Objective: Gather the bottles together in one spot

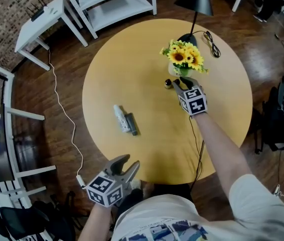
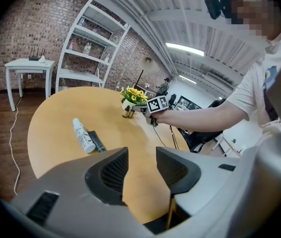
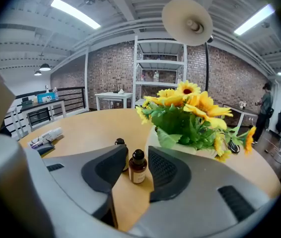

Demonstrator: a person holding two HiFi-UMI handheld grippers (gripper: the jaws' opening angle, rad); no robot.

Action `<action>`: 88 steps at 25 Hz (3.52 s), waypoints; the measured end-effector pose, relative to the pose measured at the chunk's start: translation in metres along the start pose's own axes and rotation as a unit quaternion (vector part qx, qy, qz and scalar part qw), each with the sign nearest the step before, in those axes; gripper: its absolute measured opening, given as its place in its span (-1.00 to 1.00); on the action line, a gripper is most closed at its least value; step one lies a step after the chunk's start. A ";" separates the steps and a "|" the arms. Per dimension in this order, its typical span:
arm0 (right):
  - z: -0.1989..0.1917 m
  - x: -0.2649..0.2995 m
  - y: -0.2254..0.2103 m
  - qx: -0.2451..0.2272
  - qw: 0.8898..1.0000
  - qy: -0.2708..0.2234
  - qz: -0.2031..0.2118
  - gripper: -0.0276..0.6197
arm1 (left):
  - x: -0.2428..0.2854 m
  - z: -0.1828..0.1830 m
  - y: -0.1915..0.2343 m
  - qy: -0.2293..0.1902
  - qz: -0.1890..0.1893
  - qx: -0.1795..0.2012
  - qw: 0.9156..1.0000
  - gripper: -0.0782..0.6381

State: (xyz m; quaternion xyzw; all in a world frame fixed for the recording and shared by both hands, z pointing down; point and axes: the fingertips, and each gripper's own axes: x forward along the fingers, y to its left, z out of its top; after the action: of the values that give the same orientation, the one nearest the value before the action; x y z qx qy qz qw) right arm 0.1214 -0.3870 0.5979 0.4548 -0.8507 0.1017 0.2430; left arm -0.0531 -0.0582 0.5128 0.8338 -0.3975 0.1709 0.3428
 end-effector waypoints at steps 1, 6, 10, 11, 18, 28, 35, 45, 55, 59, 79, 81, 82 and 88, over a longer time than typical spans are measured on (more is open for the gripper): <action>0.002 -0.007 0.002 0.001 1.000 -0.002 -0.005 -0.41 | -0.003 -0.001 0.002 -0.002 -0.002 0.000 1.000 -0.34; 0.007 -0.072 0.016 0.019 0.999 -0.014 -0.033 -0.41 | -0.023 -0.002 0.000 -0.012 -0.022 0.017 1.000 -0.34; 0.002 -0.147 0.044 0.041 0.997 -0.025 -0.059 -0.41 | -0.046 -0.003 0.001 -0.020 -0.038 0.040 0.998 -0.34; -0.002 -0.169 0.056 0.048 0.996 -0.027 -0.065 -0.41 | -0.052 -0.003 0.002 -0.022 -0.040 0.046 0.998 -0.34; -0.020 -0.314 0.168 0.092 0.990 -0.042 -0.094 -0.22 | -0.107 -0.020 0.008 -0.021 -0.061 0.067 0.996 -0.34; -0.064 -0.457 0.298 0.158 0.972 -0.034 -0.168 0.00 | -0.184 -0.058 0.004 -0.018 -0.079 0.100 0.992 -0.29; -0.070 -0.489 0.348 0.169 0.969 -0.034 -0.175 0.09 | -0.222 -0.079 0.005 -0.010 -0.061 0.107 0.992 -0.26; -0.056 -0.487 0.370 0.137 0.977 -0.035 -0.161 0.08 | -0.238 -0.102 -0.003 0.007 -0.049 0.114 0.992 -0.26; -0.067 -0.476 0.361 0.142 0.979 -0.022 -0.145 0.09 | -0.219 -0.100 -0.003 0.008 -0.053 0.083 0.995 -0.19; -0.077 -0.471 0.347 0.152 0.978 -0.016 -0.139 0.09 | -0.196 -0.094 0.002 0.011 -0.050 0.066 0.997 -0.18; -0.069 -0.386 0.155 0.128 0.989 0.024 -0.063 0.09 | 0.070 -0.043 0.077 0.095 0.123 -0.016 0.988 -0.09; -0.071 -0.375 0.140 0.122 0.991 0.038 -0.049 0.09 | 0.090 -0.040 0.091 0.100 0.154 -0.029 0.983 -0.08; -0.072 -0.370 0.132 0.120 0.991 0.044 -0.042 0.09 | 0.098 -0.039 0.098 0.102 0.169 -0.036 0.980 -0.08; -0.075 -0.344 0.099 0.114 0.992 0.054 -0.005 0.09 | 0.124 -0.044 0.128 0.119 0.246 -0.047 0.961 -0.16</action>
State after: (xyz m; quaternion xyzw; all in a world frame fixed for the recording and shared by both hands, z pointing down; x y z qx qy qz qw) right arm 0.2244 -0.0525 0.4930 0.4780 -0.8169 0.2209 0.2354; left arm -0.0763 -0.1519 0.6688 0.6665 -0.5548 0.3287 0.3740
